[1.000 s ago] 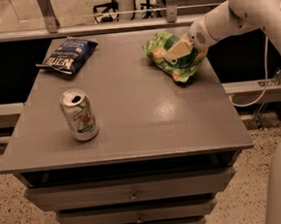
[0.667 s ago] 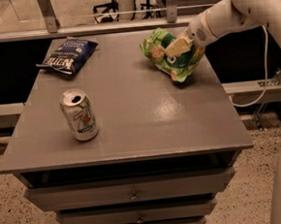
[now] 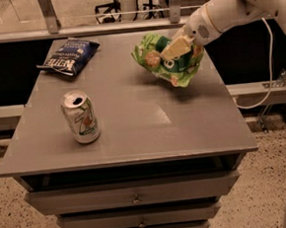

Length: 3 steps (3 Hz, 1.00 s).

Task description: Move green rice chip bag near 7up can

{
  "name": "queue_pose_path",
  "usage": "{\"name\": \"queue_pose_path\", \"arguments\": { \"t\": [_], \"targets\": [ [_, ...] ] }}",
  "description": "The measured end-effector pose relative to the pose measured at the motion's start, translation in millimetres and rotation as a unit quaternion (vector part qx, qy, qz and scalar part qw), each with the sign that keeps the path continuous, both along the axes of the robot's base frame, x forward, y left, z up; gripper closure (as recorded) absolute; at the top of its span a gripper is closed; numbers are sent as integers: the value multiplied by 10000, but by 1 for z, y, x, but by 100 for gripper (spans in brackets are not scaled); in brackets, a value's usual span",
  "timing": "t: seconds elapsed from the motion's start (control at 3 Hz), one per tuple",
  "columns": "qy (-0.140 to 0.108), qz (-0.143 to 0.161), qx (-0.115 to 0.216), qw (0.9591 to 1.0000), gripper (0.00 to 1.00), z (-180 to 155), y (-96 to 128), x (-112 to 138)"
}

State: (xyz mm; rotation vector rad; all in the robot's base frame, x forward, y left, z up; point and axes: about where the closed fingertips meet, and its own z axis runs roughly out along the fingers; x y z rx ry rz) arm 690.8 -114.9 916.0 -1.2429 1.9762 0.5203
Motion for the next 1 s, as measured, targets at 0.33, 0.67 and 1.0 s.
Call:
{"name": "queue_pose_path", "arguments": {
  "t": [0.33, 0.67, 1.0],
  "targets": [
    [473, 486, -54, 9977, 100, -1, 31, -51],
    [789, 747, -42, 9941, 100, -8, 56, -84],
    [1021, 915, -30, 9905, 100, -16, 84, -106]
  ]
}}
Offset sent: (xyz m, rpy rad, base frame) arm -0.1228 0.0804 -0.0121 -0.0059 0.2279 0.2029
